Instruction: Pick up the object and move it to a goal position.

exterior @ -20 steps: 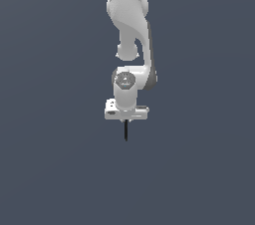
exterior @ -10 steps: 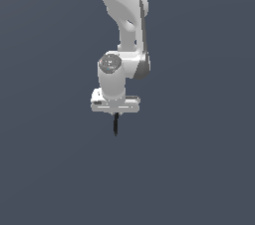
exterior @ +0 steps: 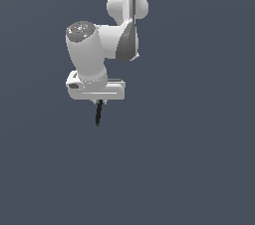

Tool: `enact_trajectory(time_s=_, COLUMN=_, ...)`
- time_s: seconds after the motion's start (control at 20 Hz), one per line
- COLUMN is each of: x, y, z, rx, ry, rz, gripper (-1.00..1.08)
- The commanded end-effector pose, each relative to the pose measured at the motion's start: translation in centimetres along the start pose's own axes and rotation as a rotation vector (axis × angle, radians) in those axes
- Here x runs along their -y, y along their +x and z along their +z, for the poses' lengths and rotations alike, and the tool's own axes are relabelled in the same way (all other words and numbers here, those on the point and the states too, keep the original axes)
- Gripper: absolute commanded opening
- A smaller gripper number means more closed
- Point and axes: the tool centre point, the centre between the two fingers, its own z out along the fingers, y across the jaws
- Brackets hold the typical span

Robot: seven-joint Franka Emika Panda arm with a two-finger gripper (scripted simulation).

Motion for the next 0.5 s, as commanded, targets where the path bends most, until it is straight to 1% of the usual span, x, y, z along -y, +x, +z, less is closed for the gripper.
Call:
enact_trajectory(time_s=0.0, x=-1.1, y=0.0, z=-1.7, rx=0.001, ry=0.001, rz=-0.001, gripper=-1.0)
enact_trajectory(time_s=0.2, x=-2.2, y=0.2, z=-3.4, rx=0.001, ry=0.0, rz=-0.001, gripper=-1.0)
enact_trajectory(time_s=0.45, x=-2.8, y=0.3, z=-4.3, rx=0.001, ry=0.0, rz=-0.001, gripper=-1.0)
